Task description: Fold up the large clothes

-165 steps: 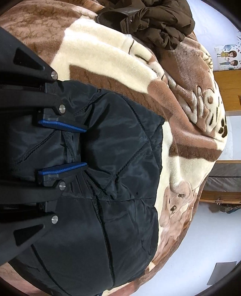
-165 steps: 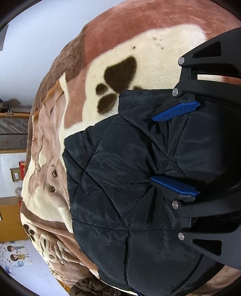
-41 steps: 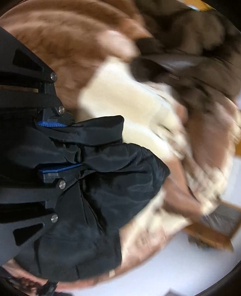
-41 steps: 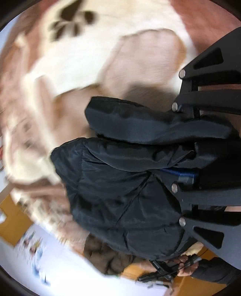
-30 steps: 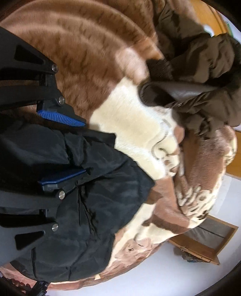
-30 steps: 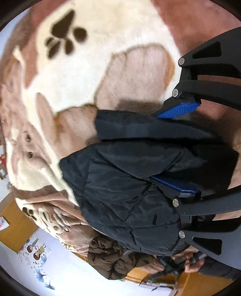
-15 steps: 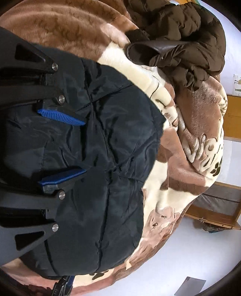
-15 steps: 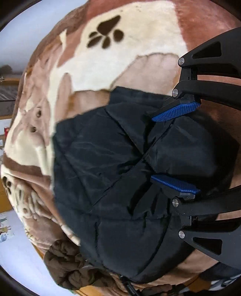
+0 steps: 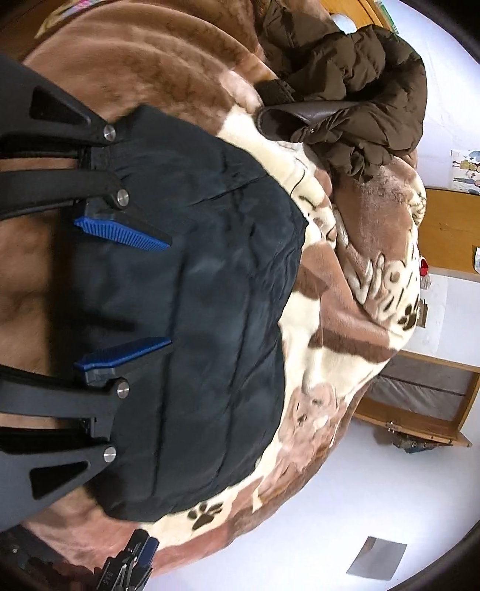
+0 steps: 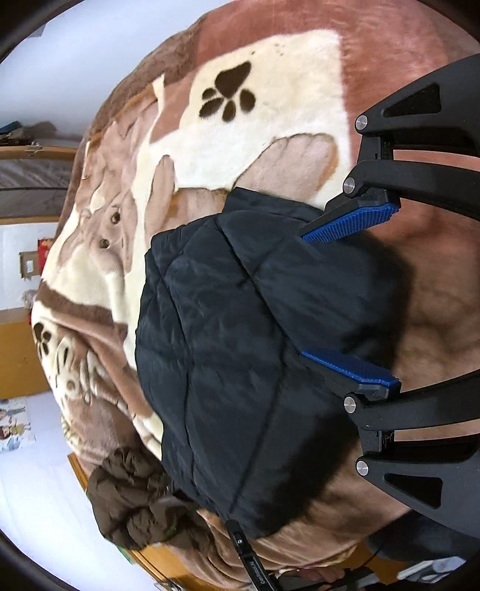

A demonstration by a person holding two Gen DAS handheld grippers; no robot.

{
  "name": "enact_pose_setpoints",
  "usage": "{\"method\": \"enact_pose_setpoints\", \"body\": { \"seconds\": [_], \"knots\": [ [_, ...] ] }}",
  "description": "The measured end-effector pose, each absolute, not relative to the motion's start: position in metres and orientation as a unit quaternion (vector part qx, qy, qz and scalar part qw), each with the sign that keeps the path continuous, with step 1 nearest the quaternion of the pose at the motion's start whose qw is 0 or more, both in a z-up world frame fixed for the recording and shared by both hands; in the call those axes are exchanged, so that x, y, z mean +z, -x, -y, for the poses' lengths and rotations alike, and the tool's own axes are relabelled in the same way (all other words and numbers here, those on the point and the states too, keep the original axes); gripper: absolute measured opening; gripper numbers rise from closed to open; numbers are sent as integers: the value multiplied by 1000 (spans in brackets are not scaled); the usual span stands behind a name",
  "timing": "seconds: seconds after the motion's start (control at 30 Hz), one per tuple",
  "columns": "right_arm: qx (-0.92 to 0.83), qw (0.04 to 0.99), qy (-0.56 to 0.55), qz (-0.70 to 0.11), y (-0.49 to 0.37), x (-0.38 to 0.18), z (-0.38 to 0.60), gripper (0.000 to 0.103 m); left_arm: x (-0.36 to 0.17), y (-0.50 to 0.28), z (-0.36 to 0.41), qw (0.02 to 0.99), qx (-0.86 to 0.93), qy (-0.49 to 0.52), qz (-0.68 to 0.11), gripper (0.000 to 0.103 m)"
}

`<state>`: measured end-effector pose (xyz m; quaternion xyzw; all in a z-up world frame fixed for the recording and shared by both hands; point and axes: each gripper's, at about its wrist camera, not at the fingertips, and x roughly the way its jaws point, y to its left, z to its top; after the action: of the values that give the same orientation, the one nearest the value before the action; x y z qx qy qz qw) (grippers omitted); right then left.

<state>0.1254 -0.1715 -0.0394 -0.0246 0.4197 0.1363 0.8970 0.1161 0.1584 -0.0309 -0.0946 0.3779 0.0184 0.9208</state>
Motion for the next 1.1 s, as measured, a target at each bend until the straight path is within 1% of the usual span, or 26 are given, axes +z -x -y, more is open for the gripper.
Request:
{"method": "enact_pose_setpoints", "body": {
  "seconds": [0.3, 0.57, 0.8, 1.1],
  "knots": [
    [145, 910, 30, -386, -58, -12, 168, 60, -12, -51, -114, 915, 20, 99, -391, 51],
    [161, 914, 58, -368, -12, -2, 160, 60, 5, -9, -96, 917, 33, 97, -386, 53],
    [167, 916, 60, -359, 5, 2, 152, 60, 11, 12, -89, 919, 39, 87, -384, 53],
    [167, 911, 67, -370, 5, -2, 148, 60, 4, 10, -84, 915, 43, 83, -392, 53]
  ]
}}
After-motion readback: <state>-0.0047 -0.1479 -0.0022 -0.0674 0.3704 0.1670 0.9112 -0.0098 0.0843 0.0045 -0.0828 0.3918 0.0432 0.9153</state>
